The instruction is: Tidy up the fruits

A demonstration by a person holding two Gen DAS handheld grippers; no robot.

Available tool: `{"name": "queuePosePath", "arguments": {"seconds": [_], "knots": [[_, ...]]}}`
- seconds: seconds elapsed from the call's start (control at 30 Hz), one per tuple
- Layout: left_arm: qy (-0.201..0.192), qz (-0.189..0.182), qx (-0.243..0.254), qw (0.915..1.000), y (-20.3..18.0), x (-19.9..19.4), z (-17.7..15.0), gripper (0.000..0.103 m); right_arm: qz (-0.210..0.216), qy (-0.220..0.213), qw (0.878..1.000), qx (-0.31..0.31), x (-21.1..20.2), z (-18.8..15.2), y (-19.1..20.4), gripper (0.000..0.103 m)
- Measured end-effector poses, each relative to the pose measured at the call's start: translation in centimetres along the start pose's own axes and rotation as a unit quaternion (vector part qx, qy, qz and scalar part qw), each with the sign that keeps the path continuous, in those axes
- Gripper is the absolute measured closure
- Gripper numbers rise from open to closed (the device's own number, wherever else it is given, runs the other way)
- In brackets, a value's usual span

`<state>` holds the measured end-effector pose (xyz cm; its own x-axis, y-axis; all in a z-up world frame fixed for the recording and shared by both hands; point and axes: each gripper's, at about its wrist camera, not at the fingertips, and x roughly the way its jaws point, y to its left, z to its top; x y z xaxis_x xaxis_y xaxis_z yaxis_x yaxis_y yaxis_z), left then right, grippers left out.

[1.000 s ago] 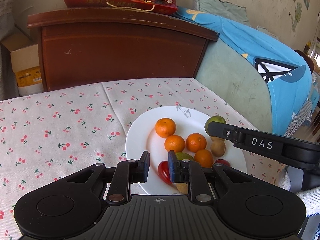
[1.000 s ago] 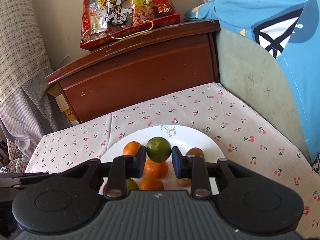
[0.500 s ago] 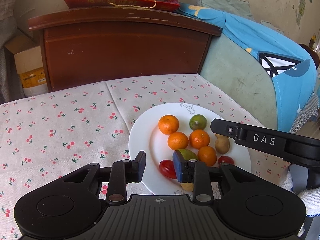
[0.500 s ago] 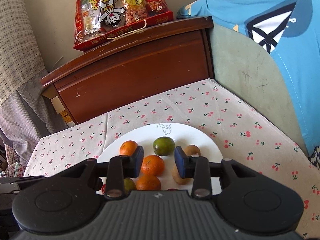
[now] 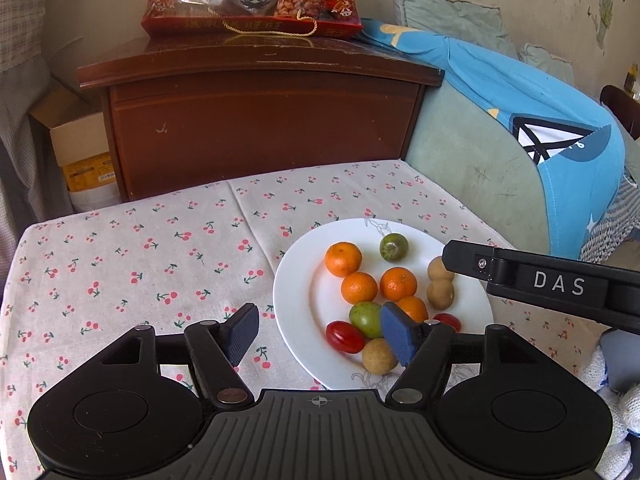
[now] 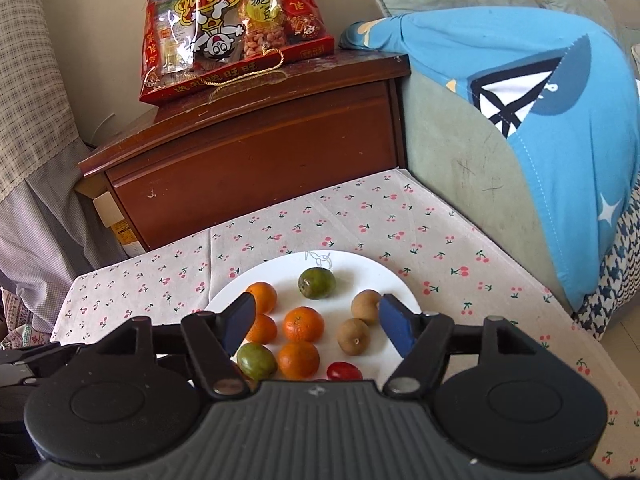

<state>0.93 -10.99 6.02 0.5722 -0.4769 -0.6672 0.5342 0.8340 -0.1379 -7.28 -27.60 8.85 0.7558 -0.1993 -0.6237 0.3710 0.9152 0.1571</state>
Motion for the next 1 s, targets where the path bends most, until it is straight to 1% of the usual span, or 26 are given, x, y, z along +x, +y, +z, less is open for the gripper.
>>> {"name": "queuePosePath", "arguments": {"seconds": [0.03,0.07,0.1,0.27,0.33,0.47,0.53,0.63,0.8,1.0], "knots": [[-0.001,0.002,-0.005,1.0000,0.1,-0.3,0.0,0.029,-0.007,-0.002,1.000,0.003,-0.4,0.0,0.0,0.025],[-0.001,0.004,-0.013,0.9999,0.2,-0.6,-0.1,0.021,-0.016,-0.003,1.000,0.007,-0.9,0.0,-0.1,0.024],[0.001,0.008,-0.019,0.9998,0.3,-0.8,-0.2,0.017,-0.023,-0.004,1.000,0.011,-1.3,-0.1,-0.1,0.023],[0.020,0.029,-0.015,0.9993,0.5,-1.4,-1.0,0.017,-0.053,0.010,0.998,0.028,-2.8,-0.8,-0.3,0.020],[0.029,0.040,-0.014,0.9987,0.5,-1.6,-1.3,0.015,-0.066,0.018,0.997,0.026,-3.3,-1.2,-0.3,0.017],[0.052,0.051,-0.027,0.9970,0.9,-1.7,-1.9,0.013,-0.091,0.039,0.995,0.029,-3.7,-2.4,-0.2,0.015],[0.064,0.056,-0.027,0.9960,0.8,-1.6,-2.2,0.013,-0.095,0.054,0.993,0.037,-3.7,-2.8,-0.1,0.015],[0.077,0.070,-0.022,0.9943,0.7,-1.6,-2.6,0.012,-0.099,0.060,0.993,0.039,-3.9,-3.3,0.2,0.014],[0.083,0.082,-0.025,0.9929,0.8,-1.8,-2.5,0.012,-0.116,0.074,0.990,0.027,-3.6,-3.7,0.9,0.011],[0.093,0.101,-0.034,0.9900,0.9,-1.6,-2.5,0.011,-0.131,0.097,0.986,0.034,-3.0,-4.3,0.9,0.010]]}}
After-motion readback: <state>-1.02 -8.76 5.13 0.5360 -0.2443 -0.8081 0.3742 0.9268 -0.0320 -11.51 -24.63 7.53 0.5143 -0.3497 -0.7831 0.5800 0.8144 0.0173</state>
